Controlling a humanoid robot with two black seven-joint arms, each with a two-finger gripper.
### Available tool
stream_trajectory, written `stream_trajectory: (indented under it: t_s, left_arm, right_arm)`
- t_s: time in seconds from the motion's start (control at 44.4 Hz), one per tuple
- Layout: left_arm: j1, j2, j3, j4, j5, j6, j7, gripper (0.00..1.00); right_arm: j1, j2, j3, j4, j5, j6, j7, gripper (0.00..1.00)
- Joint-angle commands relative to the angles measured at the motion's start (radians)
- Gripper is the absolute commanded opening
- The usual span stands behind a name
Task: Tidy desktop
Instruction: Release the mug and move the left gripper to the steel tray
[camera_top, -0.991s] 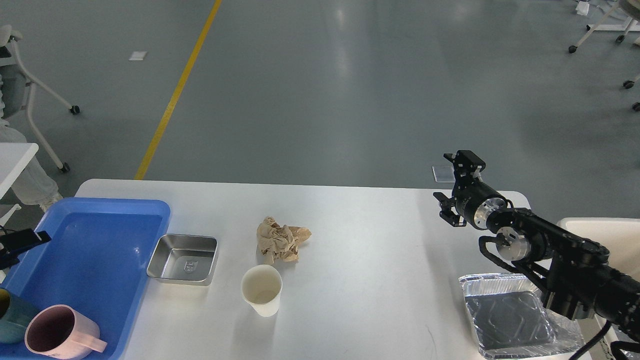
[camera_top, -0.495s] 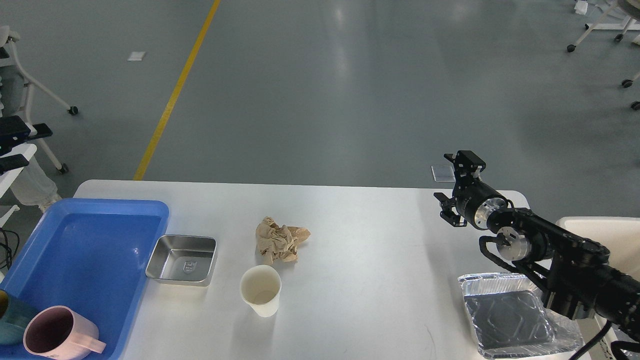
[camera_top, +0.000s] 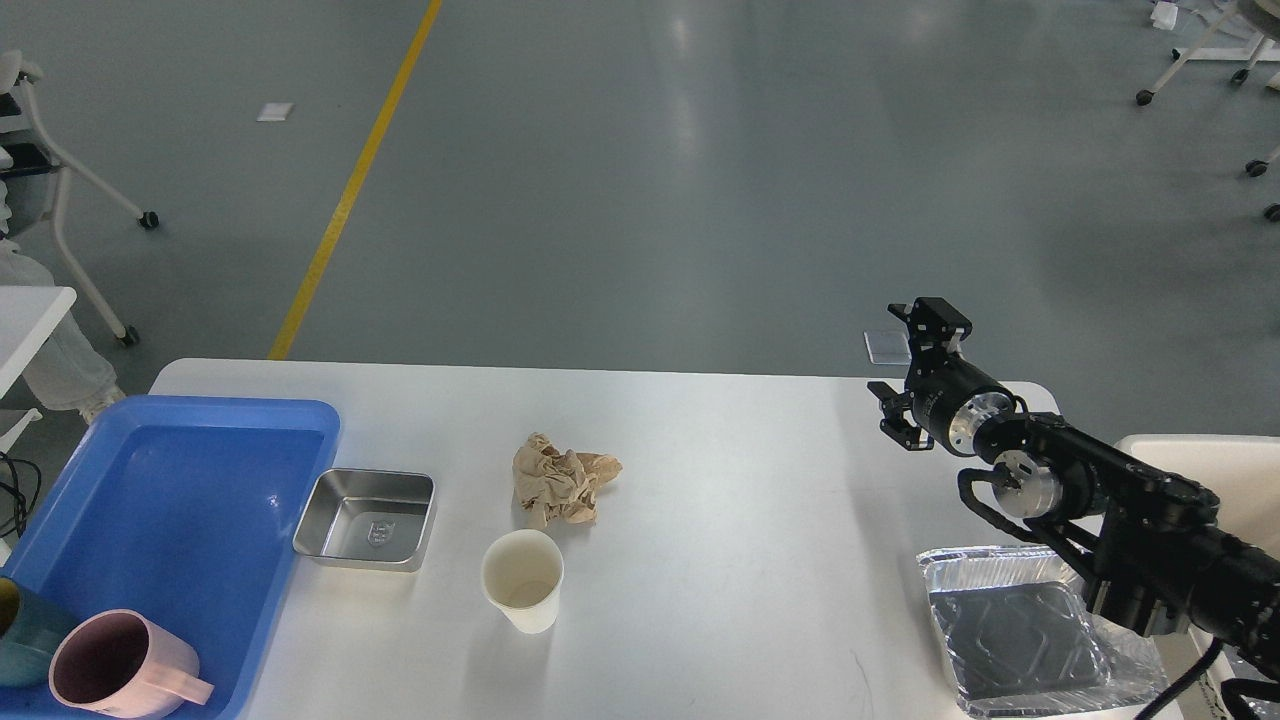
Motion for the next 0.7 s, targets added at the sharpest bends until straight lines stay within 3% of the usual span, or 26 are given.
stream_trajectory:
  t_s: [0.0, 0.18, 0.383, 0.675]
  left_arm:
    - [0.008, -0.037, 0.009, 0.003, 0.011, 0.014, 0.034, 0.9]
    - [0.014, -0.185, 0.038, 0.014, 0.08, 0.065, 0.06, 0.9]
    - [0.017, -0.365, 0.184, 0.029, 0.239, 0.2, 0.061, 0.9]
    - [0.048, -0.422, 0.342, 0.061, 0.409, 0.35, 0.063, 0.85]
  right_arm:
    - [-0.001, 0.0, 0.001, 0.0, 0.0, -0.002, 0.0, 1.0]
    - [-0.003, 0.0, 0.0, 0.002, 0.0, -0.002, 0.0, 1.0]
    - [-0.006, 0.002, -0.002, 0.002, 0.0, -0.008, 0.0, 1.0]
    - [-0.006, 0.0, -0.002, -0.001, 0.0, -0.009, 0.0, 1.0]
